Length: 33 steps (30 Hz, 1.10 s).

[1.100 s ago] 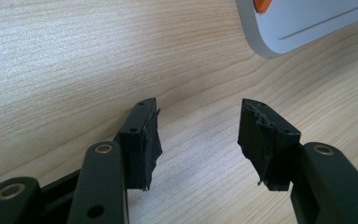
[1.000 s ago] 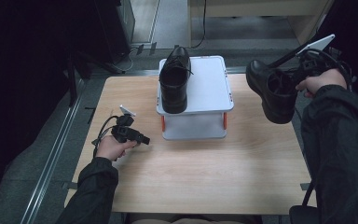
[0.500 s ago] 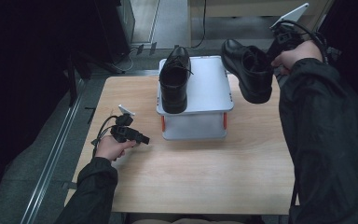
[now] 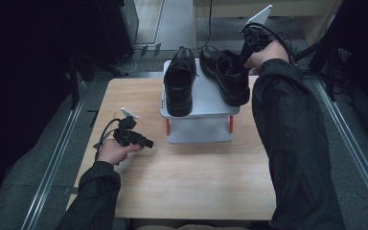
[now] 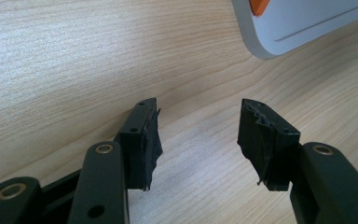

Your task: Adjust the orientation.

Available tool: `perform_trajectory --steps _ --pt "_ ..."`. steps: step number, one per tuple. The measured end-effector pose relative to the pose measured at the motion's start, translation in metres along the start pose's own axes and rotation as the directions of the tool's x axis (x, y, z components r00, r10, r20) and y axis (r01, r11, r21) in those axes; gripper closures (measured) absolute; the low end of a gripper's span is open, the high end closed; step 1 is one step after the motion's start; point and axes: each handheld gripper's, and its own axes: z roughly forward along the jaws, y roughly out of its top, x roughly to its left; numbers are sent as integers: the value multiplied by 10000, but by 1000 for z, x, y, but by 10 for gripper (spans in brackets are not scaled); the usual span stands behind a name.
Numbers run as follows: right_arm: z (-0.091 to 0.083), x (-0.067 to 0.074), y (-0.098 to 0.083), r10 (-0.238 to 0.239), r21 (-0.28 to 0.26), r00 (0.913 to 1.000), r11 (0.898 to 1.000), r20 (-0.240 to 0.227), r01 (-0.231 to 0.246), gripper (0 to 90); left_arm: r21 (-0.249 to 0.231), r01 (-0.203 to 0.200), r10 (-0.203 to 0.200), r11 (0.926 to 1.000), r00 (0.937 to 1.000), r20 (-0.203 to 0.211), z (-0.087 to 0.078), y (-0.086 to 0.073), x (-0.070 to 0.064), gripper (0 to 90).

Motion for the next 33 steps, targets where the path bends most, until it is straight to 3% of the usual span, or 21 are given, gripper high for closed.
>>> perform_trajectory --steps 8,13,18,23,33 --pt "10 18 2 -1 130 9998 9999 220 -2 860 -69 55 -55 10000 10000 63 0 0 1 481" --pt "9 25 -3 -144 275 9998 9995 111 141 839 -56 72 -72 10000 10000 50 0 0 0 481" --pt "10 36 -8 -328 716 9990 9968 -303 349 798 -64 85 -84 9999 10000 43 0 0 0 481" --pt "12 48 -13 -563 918 9983 9941 -163 576 775 -29 79 -79 10000 10000 24 0 0 0 482" --pt "20 52 -21 -550 986 9972 9933 -513 598 732 -12 83 -83 10000 9999 58 1 0 -1 482"
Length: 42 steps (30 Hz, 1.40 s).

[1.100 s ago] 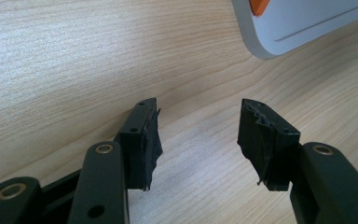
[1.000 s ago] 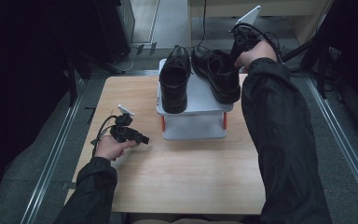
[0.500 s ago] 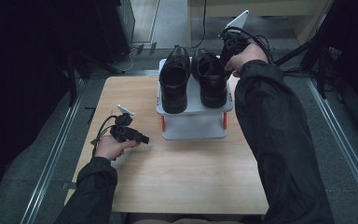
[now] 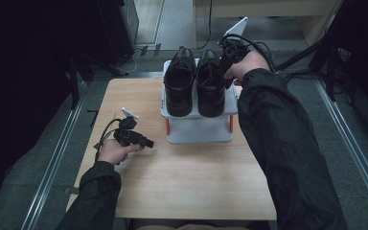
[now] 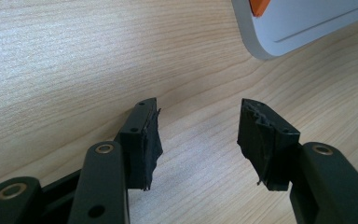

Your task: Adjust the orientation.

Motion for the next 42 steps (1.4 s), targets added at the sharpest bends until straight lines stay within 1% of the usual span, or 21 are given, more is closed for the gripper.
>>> perform_trajectory --steps 5,11,17,20,22,26,30,32,33,35,37,39,41,42 --pt "3 0 -3 -45 -93 10000 9999 -84 44 729 -19 29 -29 10000 10000 5 0 0 0 482" --pt "4 -4 -5 105 -304 9993 9995 -355 -116 720 7 49 -49 10000 10000 1 1 1 0 482" --pt "4 -5 -5 14 -394 9989 9992 -459 -32 681 30 37 -37 10000 10000 -18 2 1 0 481" --pt "3 -7 -4 -82 -654 9990 9978 -441 53 643 9 63 -62 10000 10000 -53 2 1 0 480" --pt "0 -7 -4 -38 -755 9988 9971 -484 2 638 52 30 -29 10000 10000 -74 1 1 1 479" --pt "-2 -8 -5 -215 -761 9983 9969 -533 174 619 38 8 -7 10000 10000 -98 1 1 1 477" --pt "-4 -9 -6 -287 -681 9980 9974 -565 248 599 30 43 -42 10000 9999 -112 1 0 1 477" --pt "-4 -11 -7 -486 -680 9972 9967 -574 447 580 30 26 -25 10000 9999 -135 1 0 1 477" --pt "-4 -11 -7 -681 -649 9962 9958 -550 645 573 49 2 -1 10000 9999 -134 1 0 1 477" --pt "-4 -12 -8 -917 -624 9944 9941 -517 885 570 88 -11 12 10000 9999 -147 1 0 1 476" --pt "-6 -13 -9 -976 -663 9933 9934 -625 934 570 102 -27 28 9999 9999 -161 1 0 2 476" --pt "-9 -15 -11 -1108 -787 9912 9913 -721 1051 565 105 -18 20 9999 9998 -173 1 0 2 475" --pt "-14 -18 -13 -1151 -919 9896 9900 -860 1071 557 99 -21 22 9999 9999 -171 1 0 2 475" --pt "-16 -20 -14 -1255 -1023 9875 9880 -953 1157 553 102 -22 23 9999 9998 -176 1 0 2 475"
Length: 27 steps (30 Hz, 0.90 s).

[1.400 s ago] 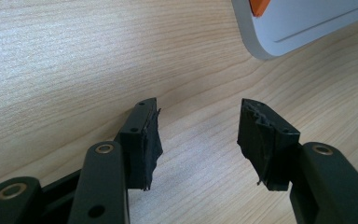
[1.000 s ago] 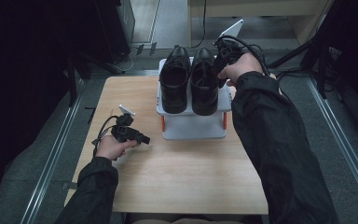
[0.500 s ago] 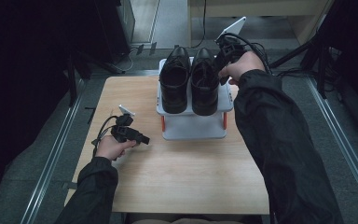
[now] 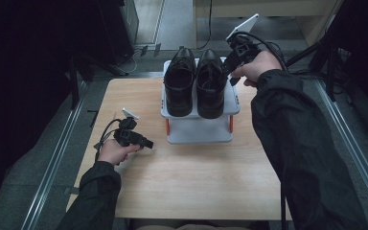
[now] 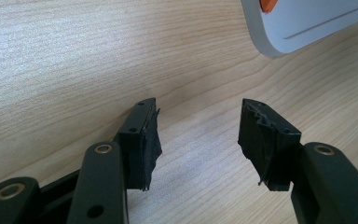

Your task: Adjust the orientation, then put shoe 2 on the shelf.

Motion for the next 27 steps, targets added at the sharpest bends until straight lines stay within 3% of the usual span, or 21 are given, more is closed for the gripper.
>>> perform_trajectory --steps 6,14,27 --pt "-14 -11 -10 -250 -556 9978 9982 -620 215 538 -1 27 -27 10000 10000 -14 1 0 -1 475" --pt "-25 -33 -24 -341 -818 9986 9962 -405 307 538 -26 16 -16 10000 10000 -36 1 1 -1 474" --pt "4 -80 -55 -794 -1065 9967 9913 -166 772 531 -91 -93 91 9999 9999 -142 1 0 -4 471"
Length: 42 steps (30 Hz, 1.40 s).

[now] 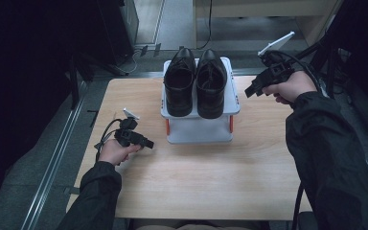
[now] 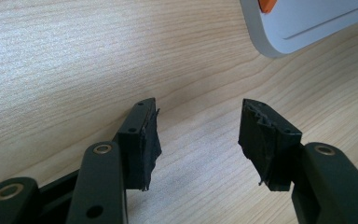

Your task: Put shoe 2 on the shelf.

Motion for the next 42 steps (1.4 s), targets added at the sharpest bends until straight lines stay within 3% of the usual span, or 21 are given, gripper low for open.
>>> perform_trajectory --steps 22,26,30,42 --pt "64 -50 -63 -154 -52 9996 9999 -242 153 529 -249 -86 90 9997 9999 138 -10 0 -9 467" --pt "75 -54 -74 -319 136 9995 9994 -27 319 528 -274 -77 80 9996 9999 106 -13 -1 -10 467" --pt "84 -56 -83 -321 103 9994 9994 -141 322 527 -303 -98 100 9995 9999 79 -14 -2 -10 465" --pt "105 -57 -108 -464 -519 9979 9977 -450 441 527 -456 -102 108 9989 9999 135 -15 -3 -13 455"
